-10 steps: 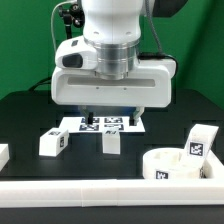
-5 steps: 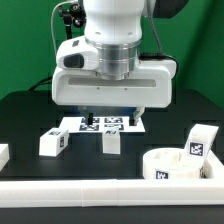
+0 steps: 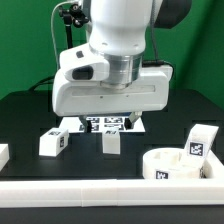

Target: Assemble stool

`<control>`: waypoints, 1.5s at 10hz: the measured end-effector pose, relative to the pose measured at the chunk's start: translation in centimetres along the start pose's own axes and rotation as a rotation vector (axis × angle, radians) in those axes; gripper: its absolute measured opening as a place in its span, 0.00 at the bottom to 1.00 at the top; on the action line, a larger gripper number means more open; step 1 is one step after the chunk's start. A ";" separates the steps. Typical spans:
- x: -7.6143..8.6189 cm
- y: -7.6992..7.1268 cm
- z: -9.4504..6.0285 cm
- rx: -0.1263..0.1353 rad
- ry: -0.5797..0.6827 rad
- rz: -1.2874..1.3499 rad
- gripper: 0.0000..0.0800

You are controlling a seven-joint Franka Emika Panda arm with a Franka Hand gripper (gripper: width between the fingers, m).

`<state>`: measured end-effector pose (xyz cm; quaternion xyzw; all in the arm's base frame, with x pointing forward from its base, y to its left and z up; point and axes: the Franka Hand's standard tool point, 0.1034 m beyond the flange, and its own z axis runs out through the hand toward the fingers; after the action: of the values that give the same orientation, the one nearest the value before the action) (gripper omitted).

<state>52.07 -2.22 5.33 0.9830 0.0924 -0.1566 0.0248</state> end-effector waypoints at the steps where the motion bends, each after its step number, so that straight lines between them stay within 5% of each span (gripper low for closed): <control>1: -0.1 0.1 0.6 0.027 -0.008 0.051 0.81; 3: -0.2 0.0 0.7 0.073 -0.034 0.133 0.81; 7: -0.1 -0.1 0.7 0.071 -0.032 0.126 0.81; 12: 0.0 -0.8 1.8 0.195 -0.144 0.337 0.81; 15: 0.0 -0.8 1.9 0.192 -0.142 0.334 0.81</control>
Offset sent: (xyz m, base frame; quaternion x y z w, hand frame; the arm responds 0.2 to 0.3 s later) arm 0.0000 0.0000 0.0000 0.0000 0.0000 0.0000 1.0000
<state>51.37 -1.52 3.51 0.9690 -0.0892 -0.2272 -0.0370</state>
